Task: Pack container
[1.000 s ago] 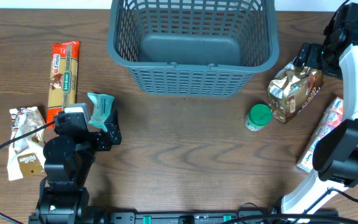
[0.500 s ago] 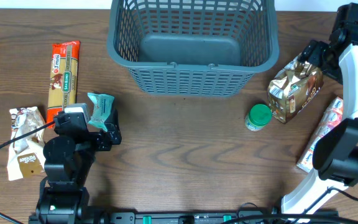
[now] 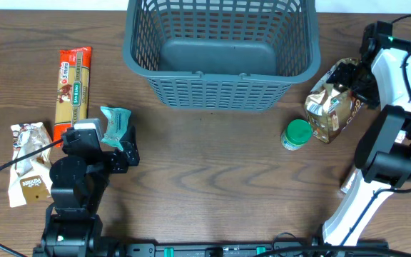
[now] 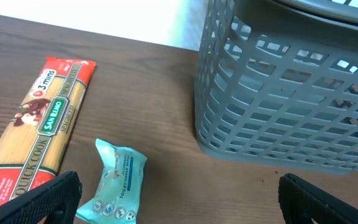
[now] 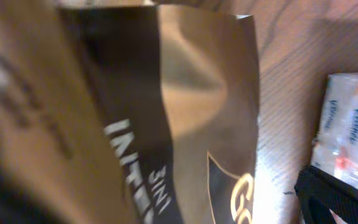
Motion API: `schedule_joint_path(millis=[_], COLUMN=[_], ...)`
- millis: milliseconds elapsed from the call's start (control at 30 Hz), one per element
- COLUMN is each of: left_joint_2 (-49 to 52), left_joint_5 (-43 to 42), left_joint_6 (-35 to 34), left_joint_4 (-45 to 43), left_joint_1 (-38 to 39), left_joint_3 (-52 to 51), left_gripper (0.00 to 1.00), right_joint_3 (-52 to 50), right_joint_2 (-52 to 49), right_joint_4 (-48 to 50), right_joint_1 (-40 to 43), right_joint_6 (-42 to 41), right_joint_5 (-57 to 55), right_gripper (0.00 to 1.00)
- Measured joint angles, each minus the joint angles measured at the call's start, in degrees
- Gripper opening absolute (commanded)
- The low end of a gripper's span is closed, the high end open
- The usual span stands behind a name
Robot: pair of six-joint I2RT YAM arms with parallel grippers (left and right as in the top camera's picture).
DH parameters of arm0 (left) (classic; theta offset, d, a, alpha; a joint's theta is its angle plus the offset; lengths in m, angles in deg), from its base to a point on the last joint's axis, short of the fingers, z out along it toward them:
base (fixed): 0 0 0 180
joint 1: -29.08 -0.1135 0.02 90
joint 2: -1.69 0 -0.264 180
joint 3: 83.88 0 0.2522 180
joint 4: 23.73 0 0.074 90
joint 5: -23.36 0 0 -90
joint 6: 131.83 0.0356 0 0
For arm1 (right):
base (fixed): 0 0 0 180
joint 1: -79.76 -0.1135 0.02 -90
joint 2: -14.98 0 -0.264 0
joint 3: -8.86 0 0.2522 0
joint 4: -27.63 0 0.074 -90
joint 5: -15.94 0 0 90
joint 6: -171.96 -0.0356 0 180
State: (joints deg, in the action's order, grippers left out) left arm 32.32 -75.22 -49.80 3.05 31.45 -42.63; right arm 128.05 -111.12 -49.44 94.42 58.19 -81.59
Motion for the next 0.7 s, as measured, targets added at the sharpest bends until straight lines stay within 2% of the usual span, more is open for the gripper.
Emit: schedule_joint_path(millis=[333, 367, 433, 600, 633, 700], left_joint_2=[0.0, 0.0, 0.0, 0.0, 0.0, 0.0], left_joint_5=[0.0, 0.0, 0.0, 0.0, 0.0, 0.0], left_joint_6=[0.0, 0.0, 0.0, 0.0, 0.0, 0.0], left_joint_4=[0.0, 0.0, 0.0, 0.0, 0.0, 0.0], left_joint_1=[0.0, 0.0, 0.0, 0.0, 0.0, 0.0], left_joint_3=[0.0, 0.0, 0.0, 0.0, 0.0, 0.0], left_gripper=[0.98, 0.98, 0.98, 0.98, 0.99, 0.98], right_joint_3=[3.0, 3.3, 3.8, 4.8, 4.8, 4.9], right_joint_2=[-7.3, -7.7, -8.2, -7.9, -7.6, -7.0], right_joint_4=[0.8, 0.5, 0.2, -0.4, -0.6, -0.9], right_joint_1=[-0.2, -0.2, -0.2, -0.2, -0.2, -0.2], right_joint_6=[-0.4, -0.3, -0.2, 0.3, 0.3, 0.3], right_joint_5=[5.6, 5.8, 6.1, 6.7, 6.8, 6.7], right_gripper=[0.99, 0.93, 0.72, 0.09, 0.01, 0.01])
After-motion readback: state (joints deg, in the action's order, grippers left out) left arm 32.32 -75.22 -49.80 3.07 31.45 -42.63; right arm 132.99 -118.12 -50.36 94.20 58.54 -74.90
